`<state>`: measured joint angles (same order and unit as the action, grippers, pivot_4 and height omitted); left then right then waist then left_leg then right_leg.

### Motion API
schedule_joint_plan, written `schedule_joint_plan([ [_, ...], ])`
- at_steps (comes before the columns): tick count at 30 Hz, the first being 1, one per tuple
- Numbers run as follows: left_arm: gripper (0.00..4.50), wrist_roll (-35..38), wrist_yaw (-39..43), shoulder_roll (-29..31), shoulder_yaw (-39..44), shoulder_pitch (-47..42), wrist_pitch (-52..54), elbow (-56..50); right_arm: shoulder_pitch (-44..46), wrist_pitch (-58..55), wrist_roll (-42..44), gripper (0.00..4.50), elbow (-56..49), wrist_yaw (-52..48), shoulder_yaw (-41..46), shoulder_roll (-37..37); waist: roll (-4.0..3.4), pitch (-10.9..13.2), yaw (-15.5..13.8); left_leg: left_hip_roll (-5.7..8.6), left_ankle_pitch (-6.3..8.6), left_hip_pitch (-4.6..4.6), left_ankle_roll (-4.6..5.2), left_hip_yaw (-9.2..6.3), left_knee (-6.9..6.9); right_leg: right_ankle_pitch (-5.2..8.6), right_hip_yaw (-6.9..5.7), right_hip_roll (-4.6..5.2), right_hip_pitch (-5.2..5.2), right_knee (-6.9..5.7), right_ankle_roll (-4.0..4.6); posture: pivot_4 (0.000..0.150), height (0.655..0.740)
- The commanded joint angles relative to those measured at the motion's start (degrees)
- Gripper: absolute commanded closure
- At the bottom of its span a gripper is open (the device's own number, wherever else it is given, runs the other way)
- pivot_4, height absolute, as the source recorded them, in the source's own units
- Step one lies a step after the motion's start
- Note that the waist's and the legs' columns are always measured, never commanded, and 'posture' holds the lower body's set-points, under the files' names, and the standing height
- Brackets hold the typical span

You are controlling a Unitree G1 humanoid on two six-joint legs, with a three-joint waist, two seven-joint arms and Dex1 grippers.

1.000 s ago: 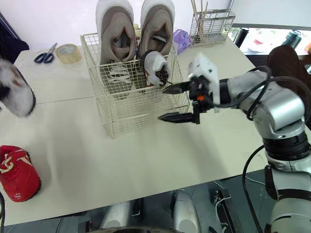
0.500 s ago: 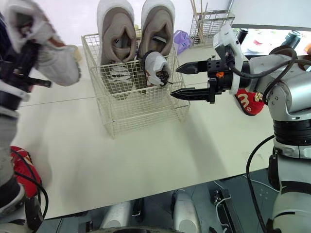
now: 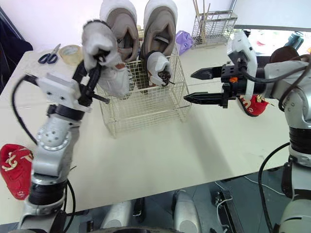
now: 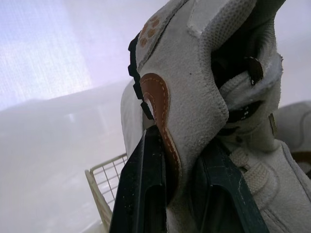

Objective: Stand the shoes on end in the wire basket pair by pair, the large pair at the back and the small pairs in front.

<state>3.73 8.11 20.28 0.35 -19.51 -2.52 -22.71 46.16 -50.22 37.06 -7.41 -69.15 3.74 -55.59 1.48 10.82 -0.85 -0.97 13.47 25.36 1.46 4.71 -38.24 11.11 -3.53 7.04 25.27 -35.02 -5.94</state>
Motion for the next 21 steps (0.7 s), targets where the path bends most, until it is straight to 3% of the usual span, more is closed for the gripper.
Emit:
schedule_joint_plan([
  [1, 4.27, -2.88, 1.19, -0.72, -0.94, -3.4, -7.3, 3.93, -0.49, -1.25, 1.8, 0.0, -2.82, 1.29, 3.39, -1.62, 0.0, 0.0, -0.15, -0.01, 0.0, 0.0, 0.0, -0.02, -0.02, 0.01, 0.0, 0.01, -0.02, 0.01, 0.02, 0.15, 0.74],
  [10, 4.27, -4.64, 1.02, -1.78, 0.66, -7.9, -13.38, 10.51, -5.29, -6.66, 4.42, 0.0, -7.24, 6.48, 6.35, -2.91, -0.01, 0.0, 0.01, 0.0, 0.05, 0.02, 0.11, 0.03, -0.04, -0.08, -0.02, 0.18, -0.02, 0.03, -0.15, 0.15, 0.74],
  [16, 4.27, -10.14, -0.19, -1.19, -0.44, -5.58, -17.08, 13.9, -5.91, -7.88, 5.89, 0.0, -8.35, 9.42, 6.58, -1.76, -0.02, -0.01, 0.04, 0.01, 0.05, 0.01, 0.11, 0.04, -0.04, -0.08, -0.02, 0.18, -0.03, 0.02, -0.16, 0.15, 0.74],
  [21, 4.27, -9.47, -0.95, -3.36, -0.24, -4.87, -16.78, 18.07, -5.34, -8.16, 6.91, 0.0, -8.63, 11.02, 5.94, -1.12, -0.02, -0.01, -0.06, 0.01, 0.05, 0.02, 0.11, 0.03, -0.05, -0.08, -0.03, 0.18, -0.03, 0.02, -0.15, 0.15, 0.74],
])
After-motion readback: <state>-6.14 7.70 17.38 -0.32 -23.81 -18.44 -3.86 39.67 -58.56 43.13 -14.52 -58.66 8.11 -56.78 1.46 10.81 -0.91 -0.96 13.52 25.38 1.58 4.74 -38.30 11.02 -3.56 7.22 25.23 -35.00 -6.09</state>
